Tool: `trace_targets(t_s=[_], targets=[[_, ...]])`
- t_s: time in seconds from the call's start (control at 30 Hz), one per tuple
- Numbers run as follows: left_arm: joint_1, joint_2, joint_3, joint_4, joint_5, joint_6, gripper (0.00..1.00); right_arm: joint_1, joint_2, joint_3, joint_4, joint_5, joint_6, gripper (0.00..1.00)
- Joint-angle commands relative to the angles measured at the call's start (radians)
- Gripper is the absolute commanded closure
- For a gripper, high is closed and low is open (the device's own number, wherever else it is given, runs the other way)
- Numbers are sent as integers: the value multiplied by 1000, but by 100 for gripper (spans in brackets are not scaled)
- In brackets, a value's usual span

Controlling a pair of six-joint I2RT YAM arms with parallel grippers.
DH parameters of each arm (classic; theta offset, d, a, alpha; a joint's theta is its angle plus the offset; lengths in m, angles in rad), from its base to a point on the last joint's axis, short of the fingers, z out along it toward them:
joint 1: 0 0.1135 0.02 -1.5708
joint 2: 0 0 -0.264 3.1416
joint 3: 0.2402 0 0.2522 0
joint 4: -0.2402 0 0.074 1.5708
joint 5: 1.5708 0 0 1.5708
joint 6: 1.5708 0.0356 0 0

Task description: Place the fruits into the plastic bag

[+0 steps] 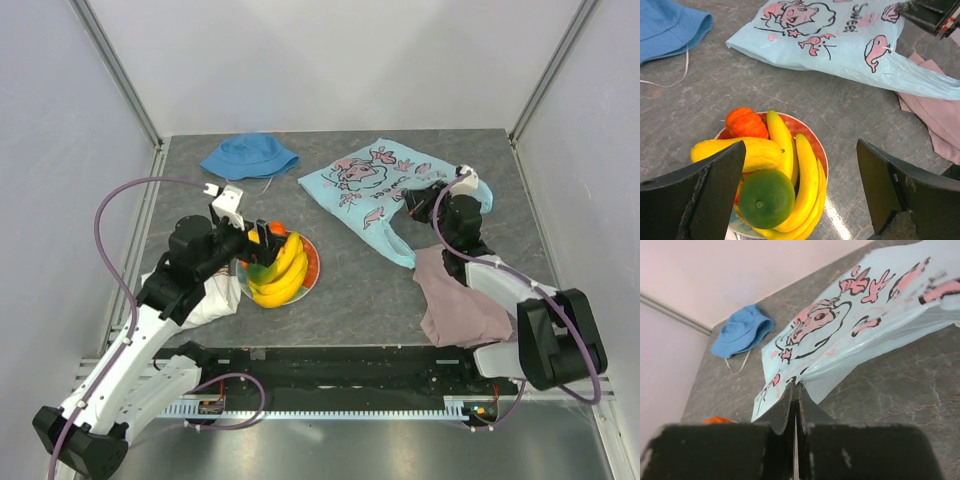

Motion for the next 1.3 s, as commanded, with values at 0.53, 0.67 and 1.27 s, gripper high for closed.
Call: trace_targets(t_s=[0.53,0.67,1.27], targets=[[-216,260,7,344,60,-137,5,133,-149,-77,-258,-220,46,100],[-261,393,20,428,77,-142,5,147,-169,-92,-259,-214,72,100],[-394,720,110,634,77,-139,5,173,-198,-89,-268,-196,121,100]])
